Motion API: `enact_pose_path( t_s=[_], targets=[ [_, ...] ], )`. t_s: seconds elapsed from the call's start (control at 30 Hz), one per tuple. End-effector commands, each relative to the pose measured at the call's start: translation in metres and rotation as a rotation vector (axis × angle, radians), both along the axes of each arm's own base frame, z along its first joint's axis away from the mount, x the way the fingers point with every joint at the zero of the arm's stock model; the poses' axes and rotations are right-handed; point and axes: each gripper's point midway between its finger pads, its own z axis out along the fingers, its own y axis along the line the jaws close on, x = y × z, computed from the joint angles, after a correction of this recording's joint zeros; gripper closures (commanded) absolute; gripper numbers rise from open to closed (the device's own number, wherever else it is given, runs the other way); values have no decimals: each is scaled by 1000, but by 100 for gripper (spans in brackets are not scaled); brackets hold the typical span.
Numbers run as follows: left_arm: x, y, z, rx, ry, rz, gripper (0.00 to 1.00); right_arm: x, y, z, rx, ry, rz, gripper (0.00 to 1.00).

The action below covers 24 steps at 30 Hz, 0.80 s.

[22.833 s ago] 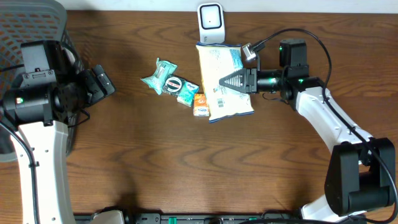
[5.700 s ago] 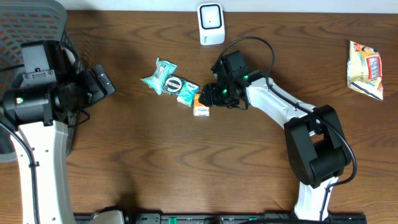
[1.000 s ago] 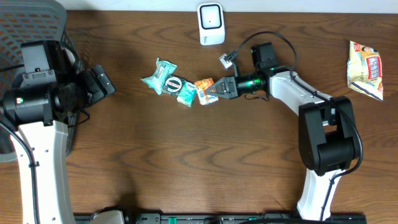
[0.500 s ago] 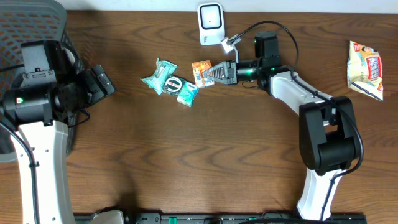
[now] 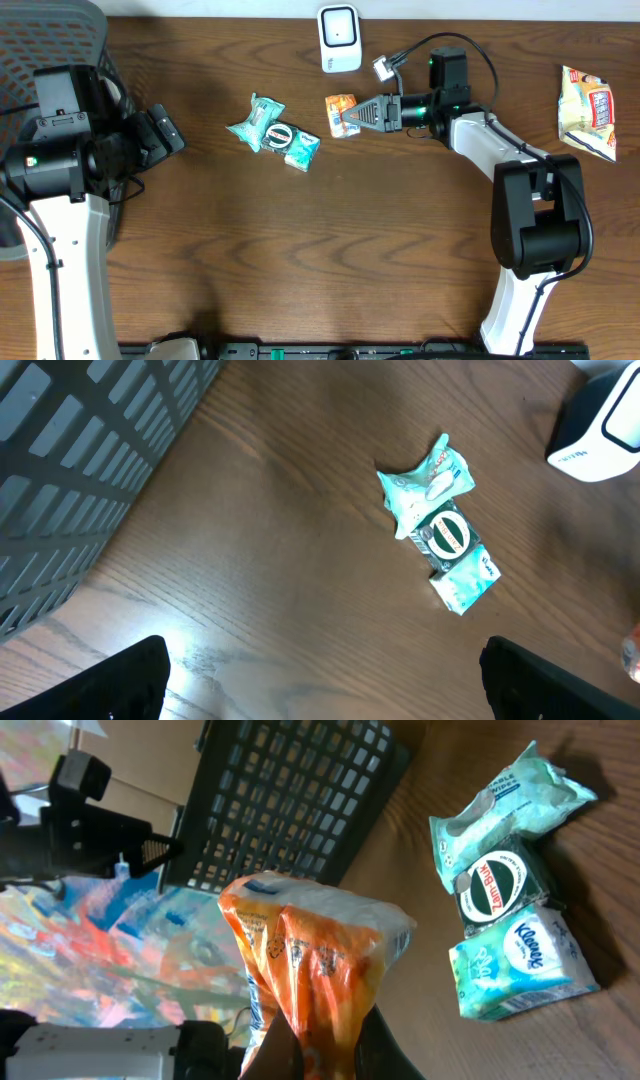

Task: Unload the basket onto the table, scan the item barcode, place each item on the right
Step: 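Lift the orange pack with the right gripper and pull it rightward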

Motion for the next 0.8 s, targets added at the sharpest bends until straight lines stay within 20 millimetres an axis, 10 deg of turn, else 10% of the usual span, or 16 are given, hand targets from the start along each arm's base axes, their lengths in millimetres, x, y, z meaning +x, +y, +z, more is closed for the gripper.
enact_pose_path(
  t_s=[0.0, 0.4, 0.77],
  targets=[
    [2, 1, 7, -3, -17, 3, 2, -7, -1, 12, 33, -6, 37, 99],
    [2, 1, 7, -3, -17, 2, 3, 38, -16, -4, -79, 100, -209, 99],
    [2, 1, 7, -3, -17, 3, 2, 14, -16, 15, 20, 3, -45, 99]
  ],
)
